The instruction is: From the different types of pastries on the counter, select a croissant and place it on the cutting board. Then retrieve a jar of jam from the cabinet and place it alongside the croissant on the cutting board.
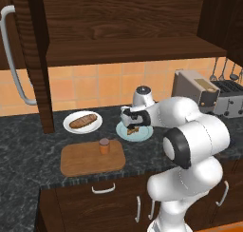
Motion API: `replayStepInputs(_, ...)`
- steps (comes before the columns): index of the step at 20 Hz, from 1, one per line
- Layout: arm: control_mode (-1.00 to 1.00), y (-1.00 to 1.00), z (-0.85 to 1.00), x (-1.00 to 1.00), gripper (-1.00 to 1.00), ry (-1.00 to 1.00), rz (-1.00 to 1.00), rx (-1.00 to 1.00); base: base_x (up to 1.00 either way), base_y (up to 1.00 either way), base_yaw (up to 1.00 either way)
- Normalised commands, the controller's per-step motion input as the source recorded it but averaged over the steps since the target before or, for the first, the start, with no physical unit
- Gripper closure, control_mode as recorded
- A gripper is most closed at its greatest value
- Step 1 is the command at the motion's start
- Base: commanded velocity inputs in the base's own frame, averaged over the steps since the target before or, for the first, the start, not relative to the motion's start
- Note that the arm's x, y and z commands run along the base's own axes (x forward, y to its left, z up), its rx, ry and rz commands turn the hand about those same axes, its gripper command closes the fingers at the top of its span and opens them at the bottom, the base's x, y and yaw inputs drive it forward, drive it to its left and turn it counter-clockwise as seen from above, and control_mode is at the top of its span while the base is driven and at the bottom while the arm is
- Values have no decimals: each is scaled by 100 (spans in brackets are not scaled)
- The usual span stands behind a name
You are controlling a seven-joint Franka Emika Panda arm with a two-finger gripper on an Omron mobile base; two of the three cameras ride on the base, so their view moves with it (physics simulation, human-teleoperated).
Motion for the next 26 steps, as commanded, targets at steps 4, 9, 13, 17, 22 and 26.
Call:
replayStepInputs(4, -100, -22, 2, 34, -100, 7, -10, 24, 0, 0, 0)
replayStepInputs(9, -100, 0, -12, 30, -100, -2, 0, -5, 0, 0, 0)
replayStepInputs(13, -100, 0, -21, 35, -100, -8, 0, -7, 0, 0, 0)
replayStepInputs(17, -100, 0, -29, 0, -100, 2, -2, 1, 0, 0, 0)
replayStepInputs(22, -100, -1, -40, 5, -100, 1, -4, 0, 0, 0, 0)
replayStepInputs(26, -100, 0, -25, 12, -100, 0, -3, 0, 0, 0, 0)
